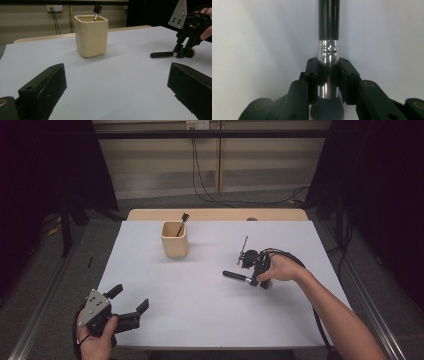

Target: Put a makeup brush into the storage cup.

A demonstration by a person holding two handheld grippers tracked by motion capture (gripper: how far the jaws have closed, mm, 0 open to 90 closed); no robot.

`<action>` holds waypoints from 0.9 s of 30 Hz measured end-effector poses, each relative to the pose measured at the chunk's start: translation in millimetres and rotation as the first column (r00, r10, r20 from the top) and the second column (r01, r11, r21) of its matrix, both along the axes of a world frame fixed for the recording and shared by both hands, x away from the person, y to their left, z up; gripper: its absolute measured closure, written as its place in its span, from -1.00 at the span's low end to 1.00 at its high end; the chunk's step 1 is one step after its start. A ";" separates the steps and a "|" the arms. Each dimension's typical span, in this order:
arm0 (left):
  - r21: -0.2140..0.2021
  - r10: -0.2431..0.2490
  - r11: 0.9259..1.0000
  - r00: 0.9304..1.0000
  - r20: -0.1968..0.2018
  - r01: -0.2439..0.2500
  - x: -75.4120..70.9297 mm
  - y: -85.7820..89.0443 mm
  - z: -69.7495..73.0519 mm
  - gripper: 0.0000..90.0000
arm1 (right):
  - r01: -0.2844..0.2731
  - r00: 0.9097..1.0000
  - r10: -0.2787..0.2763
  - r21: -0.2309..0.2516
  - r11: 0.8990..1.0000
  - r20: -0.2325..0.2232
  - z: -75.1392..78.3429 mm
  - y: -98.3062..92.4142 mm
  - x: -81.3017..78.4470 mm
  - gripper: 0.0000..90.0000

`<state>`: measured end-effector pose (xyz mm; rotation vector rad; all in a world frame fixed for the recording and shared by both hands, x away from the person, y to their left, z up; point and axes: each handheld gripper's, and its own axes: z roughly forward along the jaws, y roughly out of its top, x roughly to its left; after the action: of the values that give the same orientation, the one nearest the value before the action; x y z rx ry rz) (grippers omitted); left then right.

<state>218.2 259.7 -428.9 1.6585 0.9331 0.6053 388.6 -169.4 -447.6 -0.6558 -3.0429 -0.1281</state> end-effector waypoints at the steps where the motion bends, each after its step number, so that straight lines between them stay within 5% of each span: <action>1: 0.000 0.000 1.000 1.000 0.000 0.000 0.0 -0.3 0.0 -0.95 | 0.001 1.000 -0.001 0.003 1.000 0.002 0.2 -0.6 0.2 0.60; 19: 0.006 0.000 1.000 1.000 0.000 0.000 0.1 -0.1 0.0 -0.95 | 0.081 0.995 -0.088 0.152 0.985 0.041 31.3 -17.9 -2.3 0.60; 27: 0.002 0.002 1.000 1.000 0.003 -0.002 -0.3 1.3 -0.3 -0.95 | 0.127 0.987 -0.148 0.246 0.961 0.068 36.8 -24.0 -6.2 0.60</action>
<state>217.9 261.0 -429.2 1.6587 0.9324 0.6097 382.4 -193.4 -410.7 -0.8603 -2.9869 -0.5331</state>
